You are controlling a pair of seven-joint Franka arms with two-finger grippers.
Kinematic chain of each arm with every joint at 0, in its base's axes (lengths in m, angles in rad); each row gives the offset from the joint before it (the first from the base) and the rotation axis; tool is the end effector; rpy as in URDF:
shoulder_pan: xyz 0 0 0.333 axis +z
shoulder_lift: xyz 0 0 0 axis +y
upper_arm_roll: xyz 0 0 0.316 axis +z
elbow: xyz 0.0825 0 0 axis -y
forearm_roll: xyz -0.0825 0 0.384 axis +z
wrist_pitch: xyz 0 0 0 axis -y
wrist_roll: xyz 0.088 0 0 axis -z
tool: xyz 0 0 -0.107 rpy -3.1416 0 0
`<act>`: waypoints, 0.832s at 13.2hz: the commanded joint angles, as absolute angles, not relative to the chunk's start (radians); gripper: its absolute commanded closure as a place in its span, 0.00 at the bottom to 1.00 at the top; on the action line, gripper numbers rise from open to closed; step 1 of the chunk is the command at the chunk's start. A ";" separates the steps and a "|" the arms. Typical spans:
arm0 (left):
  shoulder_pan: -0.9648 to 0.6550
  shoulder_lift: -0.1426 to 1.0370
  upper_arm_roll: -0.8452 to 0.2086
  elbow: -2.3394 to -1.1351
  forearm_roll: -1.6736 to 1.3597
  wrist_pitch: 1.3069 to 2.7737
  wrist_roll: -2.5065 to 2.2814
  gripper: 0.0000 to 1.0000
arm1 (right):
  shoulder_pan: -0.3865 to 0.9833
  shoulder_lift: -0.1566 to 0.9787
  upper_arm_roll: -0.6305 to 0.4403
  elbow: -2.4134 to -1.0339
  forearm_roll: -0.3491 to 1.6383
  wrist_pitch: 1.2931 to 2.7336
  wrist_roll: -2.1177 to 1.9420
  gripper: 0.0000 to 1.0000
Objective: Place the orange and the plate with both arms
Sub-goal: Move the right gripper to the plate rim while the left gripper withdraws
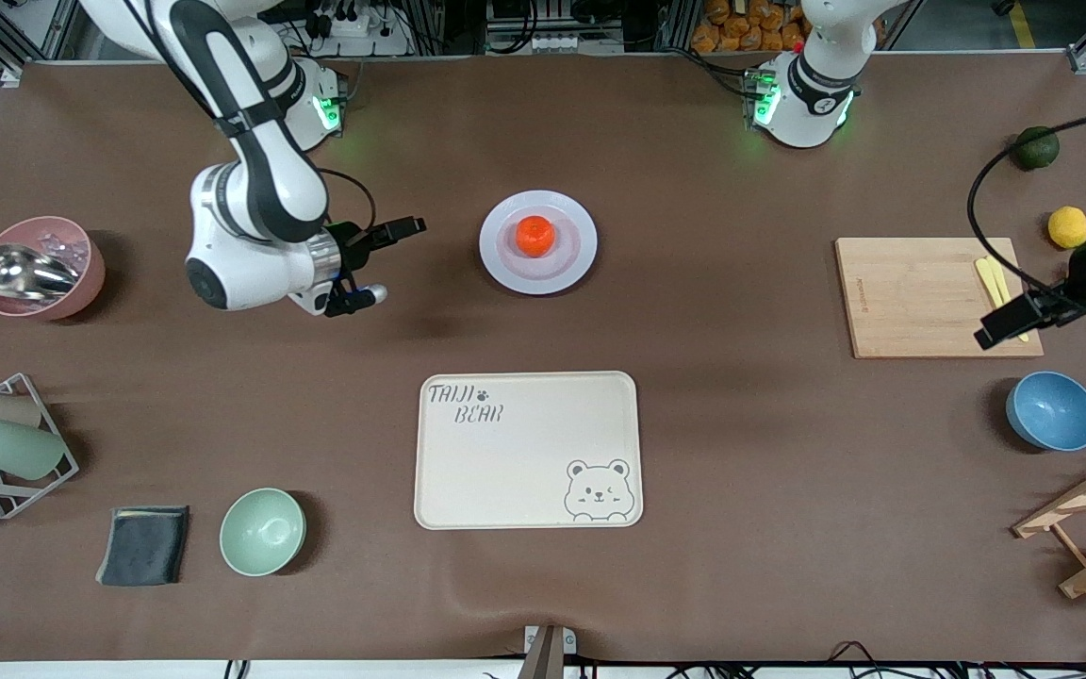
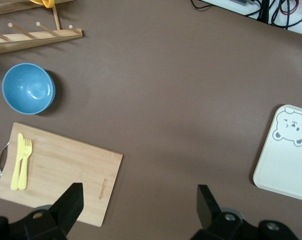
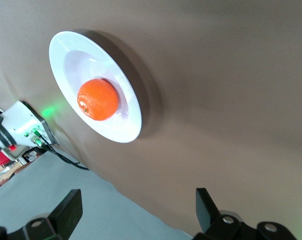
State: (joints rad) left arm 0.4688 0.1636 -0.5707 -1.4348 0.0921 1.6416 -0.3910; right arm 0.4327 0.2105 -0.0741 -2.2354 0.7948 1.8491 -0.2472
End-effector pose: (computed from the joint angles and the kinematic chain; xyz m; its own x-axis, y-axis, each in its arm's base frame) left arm 0.6050 -0.0239 0.6142 0.9546 0.2907 0.0651 0.2898 -0.9568 0.0225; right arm 0.4363 0.2232 0.2595 0.8281 0.2839 -0.4833 -0.0624 -0.8102 -0.5828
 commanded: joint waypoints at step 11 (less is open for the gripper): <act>0.049 -0.011 -0.038 -1.468 -0.038 1.471 -0.180 0.00 | 0.647 0.250 -0.084 -2.431 1.187 2.144 -0.517 0.00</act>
